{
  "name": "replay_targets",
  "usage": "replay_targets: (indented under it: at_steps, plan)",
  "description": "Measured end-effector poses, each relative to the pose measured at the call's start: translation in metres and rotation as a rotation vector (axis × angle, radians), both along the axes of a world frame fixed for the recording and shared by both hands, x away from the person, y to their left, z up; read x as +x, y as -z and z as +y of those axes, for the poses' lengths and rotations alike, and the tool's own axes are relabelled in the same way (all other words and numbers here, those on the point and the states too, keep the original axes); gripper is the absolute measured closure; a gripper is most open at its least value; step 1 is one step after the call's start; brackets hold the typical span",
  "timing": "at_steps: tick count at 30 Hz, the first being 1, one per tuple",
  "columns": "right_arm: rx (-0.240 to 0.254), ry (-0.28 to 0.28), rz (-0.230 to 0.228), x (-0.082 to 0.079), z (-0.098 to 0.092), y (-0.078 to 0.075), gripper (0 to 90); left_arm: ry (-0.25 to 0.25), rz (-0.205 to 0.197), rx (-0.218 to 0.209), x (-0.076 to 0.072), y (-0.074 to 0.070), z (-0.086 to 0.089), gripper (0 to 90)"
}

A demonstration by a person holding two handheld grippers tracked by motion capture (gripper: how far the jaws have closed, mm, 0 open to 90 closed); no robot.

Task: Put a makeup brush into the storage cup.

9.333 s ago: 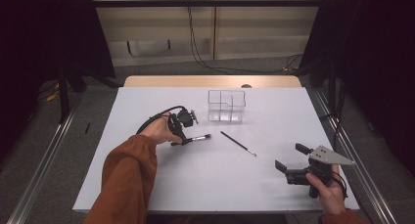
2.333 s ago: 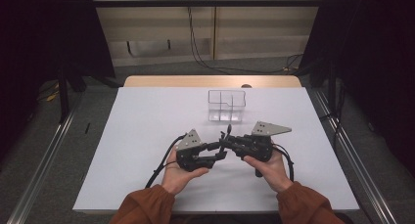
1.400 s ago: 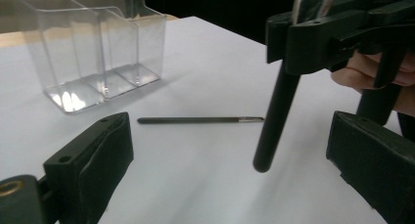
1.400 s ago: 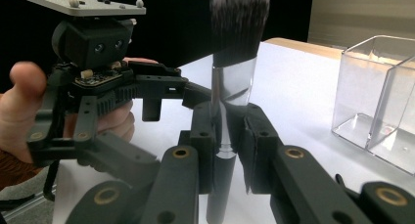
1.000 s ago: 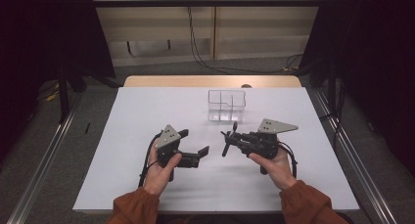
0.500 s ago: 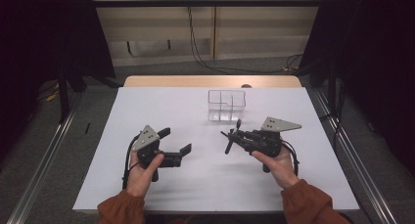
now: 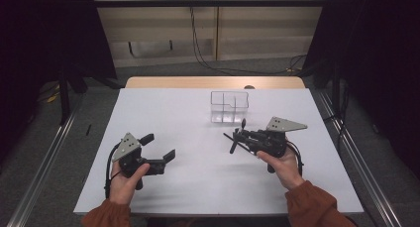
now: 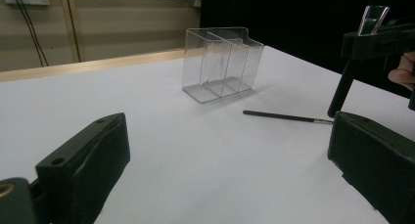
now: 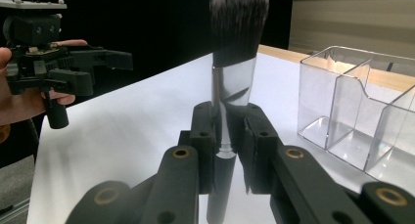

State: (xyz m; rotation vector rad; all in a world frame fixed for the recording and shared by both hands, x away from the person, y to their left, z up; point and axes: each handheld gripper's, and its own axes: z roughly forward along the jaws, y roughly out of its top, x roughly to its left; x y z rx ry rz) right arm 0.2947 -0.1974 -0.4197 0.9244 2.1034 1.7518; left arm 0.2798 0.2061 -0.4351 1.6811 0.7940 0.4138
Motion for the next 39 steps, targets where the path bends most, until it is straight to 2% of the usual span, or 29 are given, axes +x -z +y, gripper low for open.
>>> replay_targets:
  at_steps: [2,8,12,16,22,24,31,39]
  plan:
    - [0.001,0.006,-0.004,0.001,-0.001,-0.001,78.1,-0.019,-0.007,-0.015,-0.003,0.000,0.006,2.2]
    - [-0.004,0.018,-0.006,0.006,-0.004,-0.003,78.1,-0.036,-0.015,-0.009,-0.009,-0.001,0.017,2.3]
    - [-0.004,0.028,-0.015,0.011,-0.006,-0.007,78.1,-0.043,-0.003,0.008,-0.012,0.002,0.023,2.8]
    - [0.001,0.043,-0.016,0.017,-0.007,-0.010,78.1,-0.059,0.001,0.003,-0.015,0.005,0.028,2.9]
    - [-0.007,0.070,-0.042,0.027,-0.010,-0.022,78.1,-0.063,0.005,0.009,-0.019,0.007,0.031,2.9]
    - [-0.014,0.076,-0.047,0.032,-0.012,-0.026,78.2,-0.063,0.001,0.023,-0.020,0.008,0.032,2.9]
    - [-0.027,0.110,-0.067,0.049,-0.019,-0.041,78.1,-0.079,0.000,0.022,-0.023,0.009,0.037,2.9]
    - [-0.053,0.143,-0.078,0.066,-0.020,-0.049,78.1,-0.083,-0.002,0.043,-0.029,0.009,0.039,3.4]
